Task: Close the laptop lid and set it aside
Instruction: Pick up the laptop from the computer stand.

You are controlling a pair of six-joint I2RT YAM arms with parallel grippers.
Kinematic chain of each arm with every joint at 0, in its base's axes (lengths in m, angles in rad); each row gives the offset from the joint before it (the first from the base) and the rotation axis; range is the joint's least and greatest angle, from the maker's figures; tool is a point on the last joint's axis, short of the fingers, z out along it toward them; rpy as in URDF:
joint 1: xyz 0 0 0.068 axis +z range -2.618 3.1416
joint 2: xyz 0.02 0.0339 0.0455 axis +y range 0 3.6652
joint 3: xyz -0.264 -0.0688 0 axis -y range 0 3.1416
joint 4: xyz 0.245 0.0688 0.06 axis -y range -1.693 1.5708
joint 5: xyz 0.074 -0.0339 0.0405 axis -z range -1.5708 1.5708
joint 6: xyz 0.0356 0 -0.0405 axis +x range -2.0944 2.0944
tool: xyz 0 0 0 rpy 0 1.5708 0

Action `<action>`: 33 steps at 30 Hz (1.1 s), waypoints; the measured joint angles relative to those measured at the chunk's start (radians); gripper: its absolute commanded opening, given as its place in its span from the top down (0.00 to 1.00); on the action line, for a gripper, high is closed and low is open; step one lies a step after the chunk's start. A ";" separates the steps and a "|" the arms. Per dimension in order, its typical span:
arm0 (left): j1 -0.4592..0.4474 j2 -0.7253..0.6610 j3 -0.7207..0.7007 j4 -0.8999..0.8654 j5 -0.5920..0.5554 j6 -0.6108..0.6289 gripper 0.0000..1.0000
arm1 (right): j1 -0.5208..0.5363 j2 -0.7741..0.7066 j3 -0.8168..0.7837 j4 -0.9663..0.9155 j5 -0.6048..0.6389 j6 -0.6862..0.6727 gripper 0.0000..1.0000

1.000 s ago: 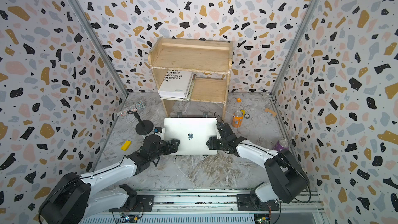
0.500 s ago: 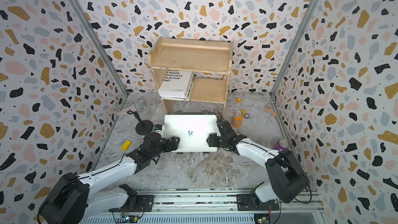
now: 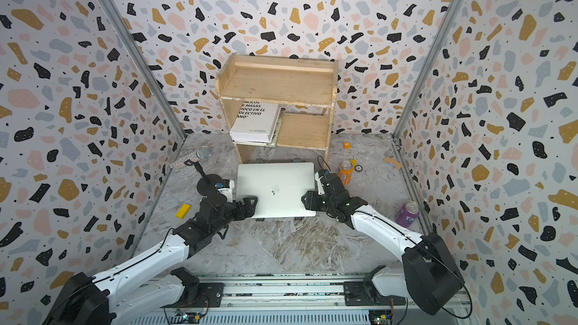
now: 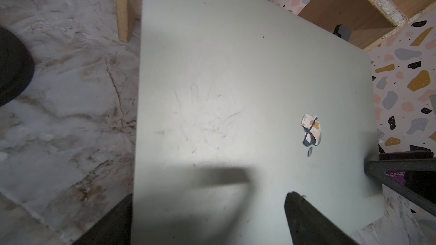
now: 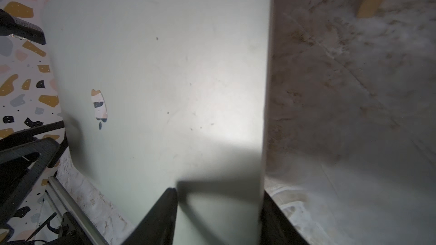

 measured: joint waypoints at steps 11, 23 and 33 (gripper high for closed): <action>-0.003 -0.045 0.000 -0.037 0.001 -0.021 0.10 | -0.001 -0.076 -0.018 0.005 -0.029 0.037 0.49; -0.008 -0.109 0.000 -0.088 -0.001 -0.045 0.13 | -0.001 -0.100 -0.062 0.027 -0.063 0.080 0.52; -0.008 -0.144 0.000 -0.114 -0.006 -0.062 0.14 | -0.001 -0.119 -0.067 0.029 -0.083 0.106 0.54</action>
